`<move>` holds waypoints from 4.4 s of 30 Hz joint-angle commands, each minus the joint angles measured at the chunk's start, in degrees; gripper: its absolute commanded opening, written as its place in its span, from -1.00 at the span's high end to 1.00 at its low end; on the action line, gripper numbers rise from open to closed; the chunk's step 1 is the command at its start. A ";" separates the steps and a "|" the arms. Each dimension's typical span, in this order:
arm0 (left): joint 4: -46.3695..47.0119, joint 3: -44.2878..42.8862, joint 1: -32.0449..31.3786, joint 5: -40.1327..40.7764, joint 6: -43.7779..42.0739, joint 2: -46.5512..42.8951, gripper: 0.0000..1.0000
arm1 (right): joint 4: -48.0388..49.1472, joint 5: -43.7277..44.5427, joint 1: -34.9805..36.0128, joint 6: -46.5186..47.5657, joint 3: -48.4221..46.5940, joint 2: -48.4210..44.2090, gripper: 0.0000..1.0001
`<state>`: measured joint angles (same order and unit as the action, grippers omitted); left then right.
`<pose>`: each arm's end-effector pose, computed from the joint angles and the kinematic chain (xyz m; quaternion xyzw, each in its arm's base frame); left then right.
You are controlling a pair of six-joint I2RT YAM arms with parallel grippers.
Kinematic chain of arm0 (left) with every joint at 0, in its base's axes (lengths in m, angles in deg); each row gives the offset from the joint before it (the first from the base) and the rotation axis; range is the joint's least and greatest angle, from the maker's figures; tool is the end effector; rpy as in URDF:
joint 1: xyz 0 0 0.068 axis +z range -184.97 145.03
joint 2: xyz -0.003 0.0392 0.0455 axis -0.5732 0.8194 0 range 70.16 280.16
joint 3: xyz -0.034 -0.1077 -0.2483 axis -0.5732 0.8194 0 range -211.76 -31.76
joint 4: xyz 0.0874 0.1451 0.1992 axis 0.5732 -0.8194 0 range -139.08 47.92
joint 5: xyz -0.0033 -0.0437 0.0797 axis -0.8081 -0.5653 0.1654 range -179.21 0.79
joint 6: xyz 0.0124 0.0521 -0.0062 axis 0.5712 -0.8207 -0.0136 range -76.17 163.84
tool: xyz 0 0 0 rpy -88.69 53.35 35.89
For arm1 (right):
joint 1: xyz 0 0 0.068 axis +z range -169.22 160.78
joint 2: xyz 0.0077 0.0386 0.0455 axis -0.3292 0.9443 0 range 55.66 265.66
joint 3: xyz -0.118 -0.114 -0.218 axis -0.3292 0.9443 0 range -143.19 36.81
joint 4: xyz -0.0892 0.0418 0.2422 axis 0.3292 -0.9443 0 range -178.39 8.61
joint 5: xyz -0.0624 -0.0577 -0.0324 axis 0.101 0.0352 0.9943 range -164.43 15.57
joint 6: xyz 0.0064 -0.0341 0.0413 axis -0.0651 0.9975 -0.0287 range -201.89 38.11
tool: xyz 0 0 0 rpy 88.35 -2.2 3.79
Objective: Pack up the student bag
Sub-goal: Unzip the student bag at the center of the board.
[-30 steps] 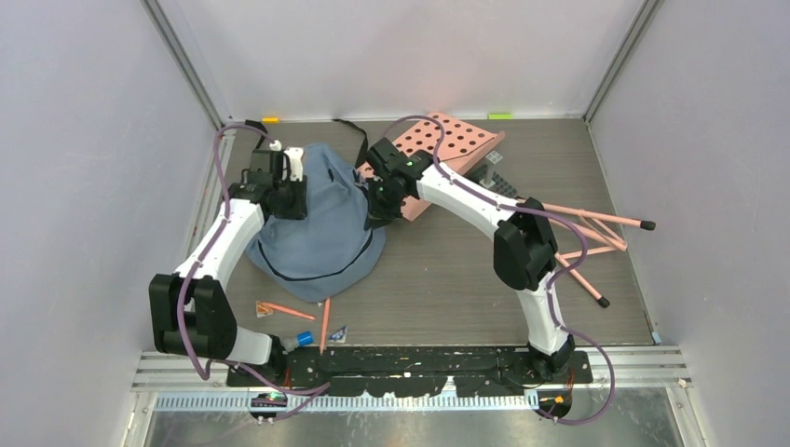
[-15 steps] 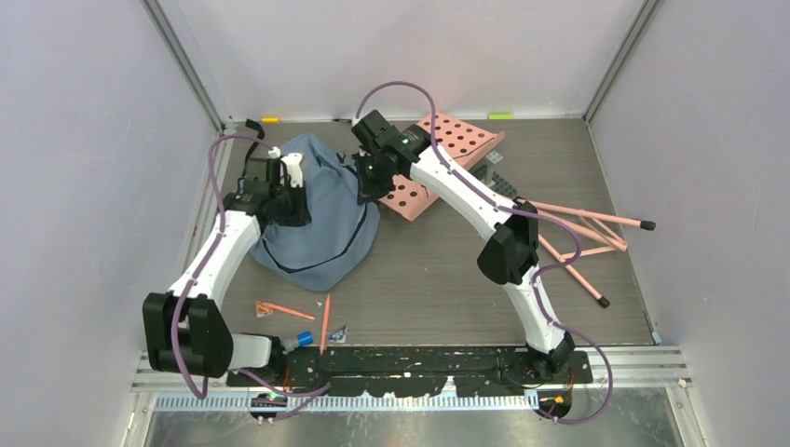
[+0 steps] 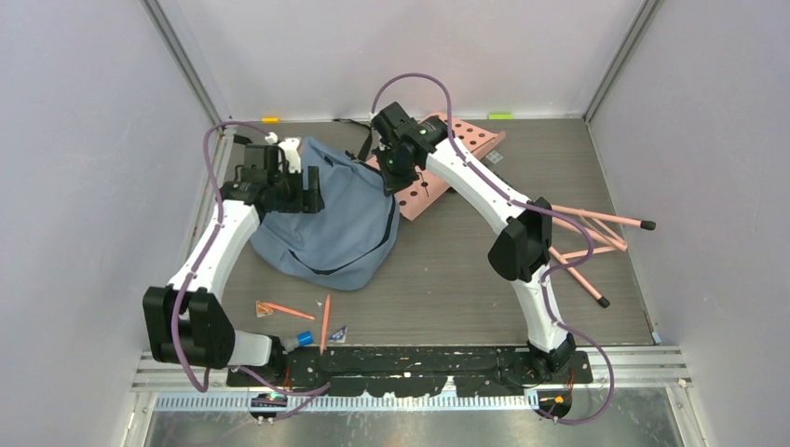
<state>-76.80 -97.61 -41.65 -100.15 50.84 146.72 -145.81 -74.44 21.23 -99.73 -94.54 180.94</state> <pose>0.2843 -0.0401 0.3060 0.0335 0.9212 -0.1325 0.3643 0.3556 0.3032 0.3213 -0.1886 0.9434 0.1329 0.2382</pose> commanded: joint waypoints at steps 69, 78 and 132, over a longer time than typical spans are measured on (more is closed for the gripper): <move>4.86 -18.42 -2.73 6.29 41.23 24.36 0.51 | 10.69 1.37 -2.74 0.62 10.26 -11.26 0.68; 9.48 -11.26 -2.73 7.29 43.84 16.88 1.00 | 11.29 4.49 -2.79 1.44 8.90 -11.78 0.41; 14.59 2.36 -2.73 8.12 47.05 5.24 1.00 | 26.31 -24.63 -0.07 24.45 -1.27 8.08 0.07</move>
<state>-63.20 -94.85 -44.64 -91.67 98.88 153.49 -117.66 -100.07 20.48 -78.27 -92.55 187.84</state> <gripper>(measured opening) 0.009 0.481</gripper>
